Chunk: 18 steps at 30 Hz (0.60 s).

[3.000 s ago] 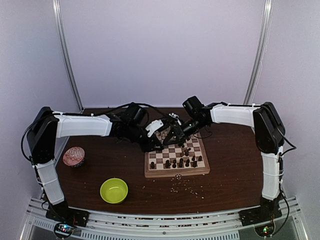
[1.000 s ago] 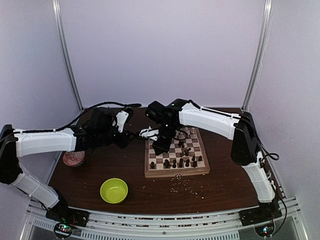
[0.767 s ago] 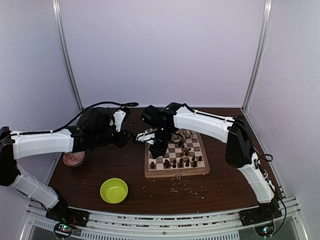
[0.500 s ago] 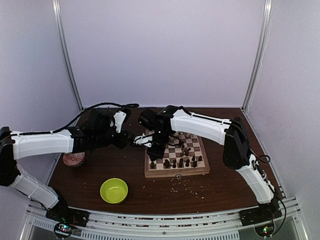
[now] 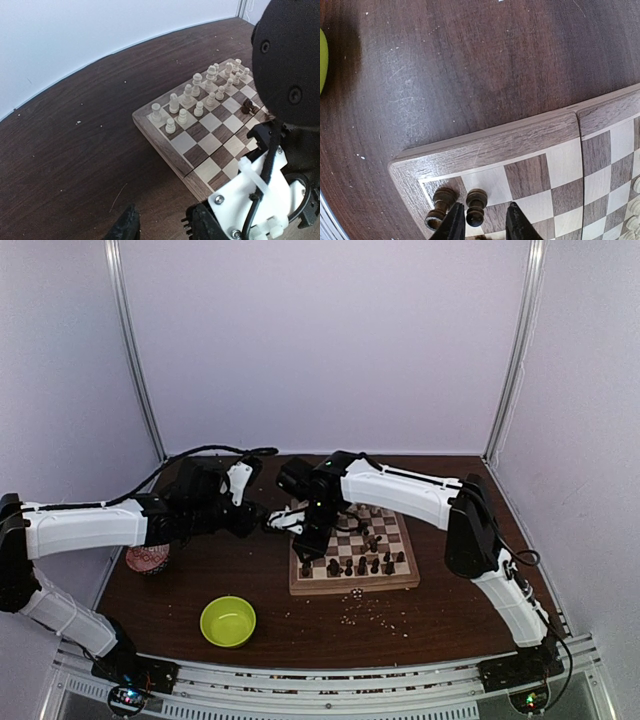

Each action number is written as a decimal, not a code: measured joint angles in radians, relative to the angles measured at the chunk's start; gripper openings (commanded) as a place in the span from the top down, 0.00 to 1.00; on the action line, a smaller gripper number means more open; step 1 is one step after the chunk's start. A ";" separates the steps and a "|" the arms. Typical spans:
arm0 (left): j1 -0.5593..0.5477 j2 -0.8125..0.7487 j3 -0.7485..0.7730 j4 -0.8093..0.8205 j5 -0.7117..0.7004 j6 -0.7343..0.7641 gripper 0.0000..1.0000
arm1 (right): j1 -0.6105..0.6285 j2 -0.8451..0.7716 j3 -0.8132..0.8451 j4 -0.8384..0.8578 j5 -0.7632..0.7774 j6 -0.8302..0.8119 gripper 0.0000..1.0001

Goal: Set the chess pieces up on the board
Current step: Place the pawn at h7, then pick up the pawn from the chessboard.

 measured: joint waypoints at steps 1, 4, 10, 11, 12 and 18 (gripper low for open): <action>0.000 0.000 0.000 -0.002 0.000 0.000 0.60 | -0.005 -0.002 0.000 0.000 -0.002 0.000 0.69; 0.000 0.000 0.009 -0.005 0.000 0.006 0.58 | -0.016 -0.033 -0.021 -0.002 -0.016 0.000 0.68; 0.000 0.019 0.103 -0.048 0.029 0.039 0.57 | -0.114 -0.228 -0.171 0.028 -0.097 0.011 0.68; 0.000 0.033 0.126 -0.061 0.042 0.045 0.58 | -0.146 -0.277 -0.212 0.042 -0.111 0.014 0.68; 0.000 0.047 0.144 -0.067 0.052 0.051 0.58 | -0.174 -0.315 -0.246 0.056 -0.114 0.015 0.69; 0.000 0.162 0.259 -0.108 0.131 0.072 0.59 | -0.313 -0.421 -0.404 0.142 -0.077 0.013 0.69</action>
